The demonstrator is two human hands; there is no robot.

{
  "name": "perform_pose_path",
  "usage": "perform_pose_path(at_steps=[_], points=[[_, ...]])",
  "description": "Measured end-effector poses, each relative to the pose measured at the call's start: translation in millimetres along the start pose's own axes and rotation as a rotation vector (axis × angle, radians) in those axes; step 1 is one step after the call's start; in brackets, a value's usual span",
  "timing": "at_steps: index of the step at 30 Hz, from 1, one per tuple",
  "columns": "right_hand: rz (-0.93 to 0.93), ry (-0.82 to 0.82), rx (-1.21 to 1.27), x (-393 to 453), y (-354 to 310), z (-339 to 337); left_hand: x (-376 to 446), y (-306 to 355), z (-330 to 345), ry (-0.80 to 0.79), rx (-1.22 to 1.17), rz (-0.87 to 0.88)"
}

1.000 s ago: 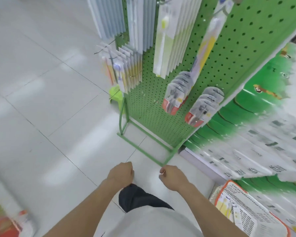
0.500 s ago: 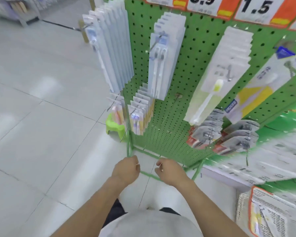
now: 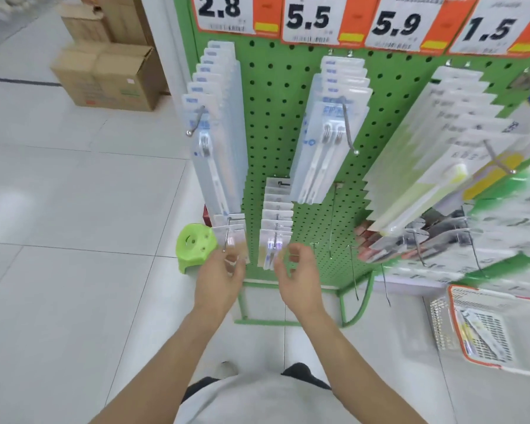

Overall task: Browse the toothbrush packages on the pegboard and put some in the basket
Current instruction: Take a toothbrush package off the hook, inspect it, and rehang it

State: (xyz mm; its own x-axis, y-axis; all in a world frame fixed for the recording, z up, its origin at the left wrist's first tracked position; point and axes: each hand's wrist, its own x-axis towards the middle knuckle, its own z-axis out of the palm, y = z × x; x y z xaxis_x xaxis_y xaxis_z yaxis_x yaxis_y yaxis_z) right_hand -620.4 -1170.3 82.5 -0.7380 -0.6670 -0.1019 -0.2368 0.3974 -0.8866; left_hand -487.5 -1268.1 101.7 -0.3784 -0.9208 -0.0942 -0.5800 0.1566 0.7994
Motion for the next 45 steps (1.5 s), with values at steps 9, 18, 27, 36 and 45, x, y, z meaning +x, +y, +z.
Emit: perform_pose_path(at_steps=[9,18,27,36,45], points=[[-0.015,0.082,0.100,11,-4,8,18,0,-3,0.036,-0.228,0.034],[-0.028,0.073,0.208,7,-8,-2,16,-9,1,-0.062,-0.360,-0.026],[-0.097,0.015,0.304,-5,-11,-10,-9,-16,11,-0.173,-0.175,-0.196],[-0.075,-0.127,0.341,-19,2,-20,-41,6,9,-0.220,-0.185,-0.086],[-0.042,-0.270,0.373,-28,-5,-37,-53,37,-4,-0.194,-0.436,-0.039]])
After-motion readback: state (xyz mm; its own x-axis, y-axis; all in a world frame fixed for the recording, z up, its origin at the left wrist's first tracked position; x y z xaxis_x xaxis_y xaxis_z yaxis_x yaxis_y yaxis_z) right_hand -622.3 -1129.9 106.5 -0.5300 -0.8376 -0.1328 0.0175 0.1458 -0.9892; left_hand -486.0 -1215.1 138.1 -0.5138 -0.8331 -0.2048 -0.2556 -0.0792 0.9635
